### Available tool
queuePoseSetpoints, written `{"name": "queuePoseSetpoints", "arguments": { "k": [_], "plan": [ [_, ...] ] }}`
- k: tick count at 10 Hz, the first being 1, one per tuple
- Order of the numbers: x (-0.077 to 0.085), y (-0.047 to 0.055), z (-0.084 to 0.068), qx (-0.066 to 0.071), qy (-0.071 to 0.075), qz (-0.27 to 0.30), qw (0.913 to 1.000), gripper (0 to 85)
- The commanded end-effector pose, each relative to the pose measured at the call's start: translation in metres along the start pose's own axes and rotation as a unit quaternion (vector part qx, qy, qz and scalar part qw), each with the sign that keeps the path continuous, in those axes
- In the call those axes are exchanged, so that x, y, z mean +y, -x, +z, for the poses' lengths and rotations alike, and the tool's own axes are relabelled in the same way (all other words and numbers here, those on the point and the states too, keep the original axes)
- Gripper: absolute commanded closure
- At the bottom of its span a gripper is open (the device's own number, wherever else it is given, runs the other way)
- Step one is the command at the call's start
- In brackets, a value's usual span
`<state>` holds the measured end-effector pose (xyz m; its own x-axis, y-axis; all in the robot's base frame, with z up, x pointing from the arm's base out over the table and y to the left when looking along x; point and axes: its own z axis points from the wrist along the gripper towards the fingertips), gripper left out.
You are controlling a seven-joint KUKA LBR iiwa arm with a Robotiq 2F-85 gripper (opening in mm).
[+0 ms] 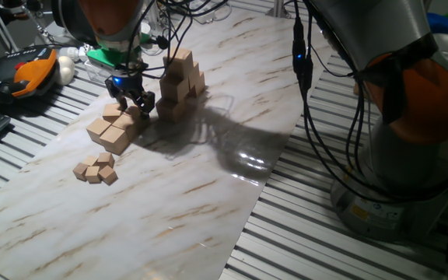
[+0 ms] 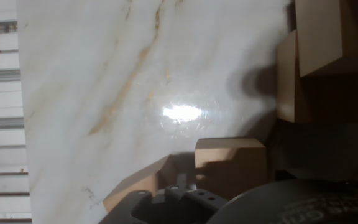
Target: Stack the blocks into a pyramid shape
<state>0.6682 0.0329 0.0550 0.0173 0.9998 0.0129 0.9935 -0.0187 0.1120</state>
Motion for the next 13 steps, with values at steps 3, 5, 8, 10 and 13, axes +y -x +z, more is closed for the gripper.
{"name": "queuePoseSetpoints", "arguments": {
  "k": [3, 5, 8, 10, 13],
  "plan": [
    [0.000, 0.000, -0.004, -0.001, 0.000, -0.002, 1.0000, 17.0],
    [0.001, 0.000, -0.015, 0.004, -0.004, -0.005, 1.0000, 17.0],
    [0.001, -0.004, -0.028, 0.008, -0.007, -0.016, 0.9998, 17.0],
    [-0.001, -0.013, -0.037, 0.011, -0.011, -0.029, 0.9994, 17.0],
    [-0.006, -0.031, -0.043, 0.011, 0.001, -0.050, 0.9987, 34.0]
  ]
}}
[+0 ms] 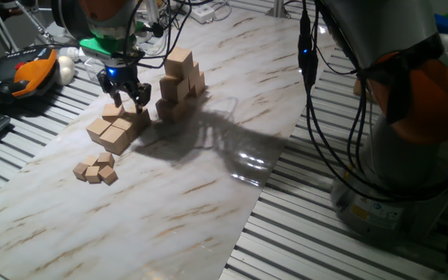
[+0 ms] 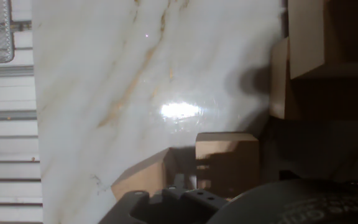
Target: Stack the blocks into a pyramid shape
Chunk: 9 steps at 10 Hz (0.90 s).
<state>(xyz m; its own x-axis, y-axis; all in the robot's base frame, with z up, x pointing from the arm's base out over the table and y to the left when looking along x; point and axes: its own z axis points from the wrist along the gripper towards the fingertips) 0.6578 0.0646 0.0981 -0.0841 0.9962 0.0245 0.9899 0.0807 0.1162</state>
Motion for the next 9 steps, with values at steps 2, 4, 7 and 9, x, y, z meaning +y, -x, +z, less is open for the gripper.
{"name": "queuePoseSetpoints", "arguments": {
  "k": [2, 4, 7, 9],
  "plan": [
    [0.000, -0.010, -0.003, 0.001, -0.008, -0.009, 0.9999, 68.0],
    [0.000, -0.018, -0.005, 0.003, -0.008, -0.006, 0.9999, 85.0],
    [-0.003, -0.030, -0.005, 0.004, -0.007, 0.002, 1.0000, 85.0],
    [-0.005, -0.039, -0.002, 0.000, -0.005, 0.014, 0.9999, 85.0]
  ]
}}
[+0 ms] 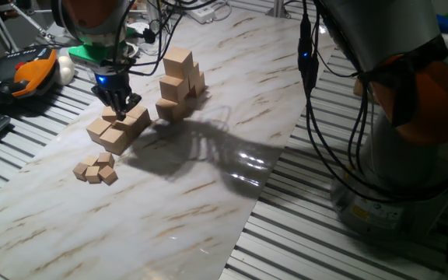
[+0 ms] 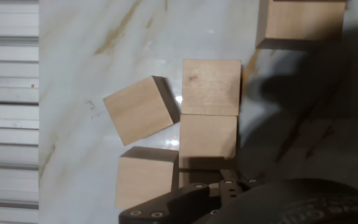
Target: Stack the blocks into a pyramid shape
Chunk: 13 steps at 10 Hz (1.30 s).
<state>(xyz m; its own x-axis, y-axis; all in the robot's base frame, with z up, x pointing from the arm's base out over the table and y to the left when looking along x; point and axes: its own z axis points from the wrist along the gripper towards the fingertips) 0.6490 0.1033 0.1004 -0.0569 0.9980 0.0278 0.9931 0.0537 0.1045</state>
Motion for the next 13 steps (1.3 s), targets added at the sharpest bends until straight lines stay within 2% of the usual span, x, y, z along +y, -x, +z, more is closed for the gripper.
{"name": "queuePoseSetpoints", "arguments": {
  "k": [1, 4, 6, 8, 10, 11, 12, 13],
  "plan": [
    [-0.001, -0.003, 0.000, -0.001, 0.000, 0.003, 1.0000, 85.0],
    [0.000, -0.012, -0.004, 0.002, -0.004, 0.001, 1.0000, 85.0],
    [-0.001, -0.024, -0.009, 0.005, -0.011, -0.012, 0.9999, 85.0],
    [-0.006, -0.031, -0.010, 0.019, -0.014, -0.036, 0.9991, 85.0],
    [-0.011, -0.036, -0.005, 0.004, -0.010, -0.051, 0.9986, 85.0],
    [-0.011, -0.036, -0.005, -0.004, -0.014, -0.061, 0.9980, 85.0],
    [-0.011, -0.036, -0.005, -0.022, -0.026, -0.069, 0.9971, 85.0],
    [-0.011, -0.036, -0.005, -0.025, -0.029, -0.072, 0.9967, 85.0]
  ]
}}
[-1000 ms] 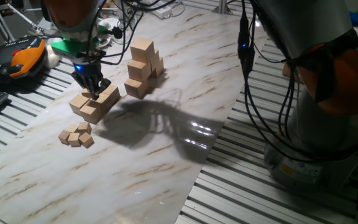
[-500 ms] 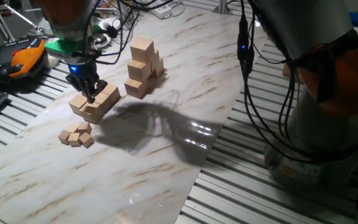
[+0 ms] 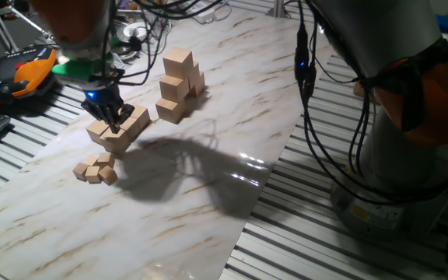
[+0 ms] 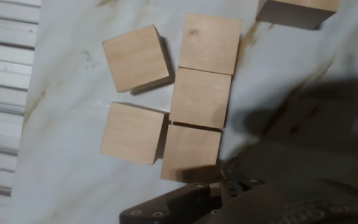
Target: Stack the blocks into a pyramid shape
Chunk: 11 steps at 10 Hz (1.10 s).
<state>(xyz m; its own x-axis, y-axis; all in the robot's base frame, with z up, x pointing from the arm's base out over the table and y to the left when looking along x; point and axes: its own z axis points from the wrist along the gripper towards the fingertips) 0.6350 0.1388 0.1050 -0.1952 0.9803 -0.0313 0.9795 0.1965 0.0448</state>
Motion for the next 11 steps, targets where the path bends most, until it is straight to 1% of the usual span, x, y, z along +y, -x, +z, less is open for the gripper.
{"name": "queuePoseSetpoints", "arguments": {
  "k": [1, 2, 3, 5, 6, 8, 9, 10, 11],
  "plan": [
    [0.0002, 0.0005, -0.0002, 0.003, -0.004, 0.003, 1.0000, 85.0],
    [0.0002, 0.0005, -0.0002, 0.012, 0.000, 0.014, 0.9998, 85.0],
    [0.0002, 0.0005, -0.0002, 0.016, 0.003, 0.031, 0.9994, 85.0],
    [0.0002, 0.0005, -0.0002, 0.016, 0.009, 0.032, 0.9993, 85.0],
    [0.0002, 0.0005, -0.0002, 0.010, 0.006, 0.033, 0.9994, 85.0],
    [0.0002, 0.0005, -0.0002, 0.011, 0.004, 0.047, 0.9989, 85.0],
    [0.0002, 0.0005, -0.0002, 0.004, 0.002, 0.058, 0.9983, 85.0],
    [0.0002, 0.0005, -0.0002, -0.004, -0.004, 0.069, 0.9976, 85.0],
    [0.0040, -0.0087, -0.0041, -0.009, -0.009, 0.081, 0.9966, 85.0]
  ]
}}
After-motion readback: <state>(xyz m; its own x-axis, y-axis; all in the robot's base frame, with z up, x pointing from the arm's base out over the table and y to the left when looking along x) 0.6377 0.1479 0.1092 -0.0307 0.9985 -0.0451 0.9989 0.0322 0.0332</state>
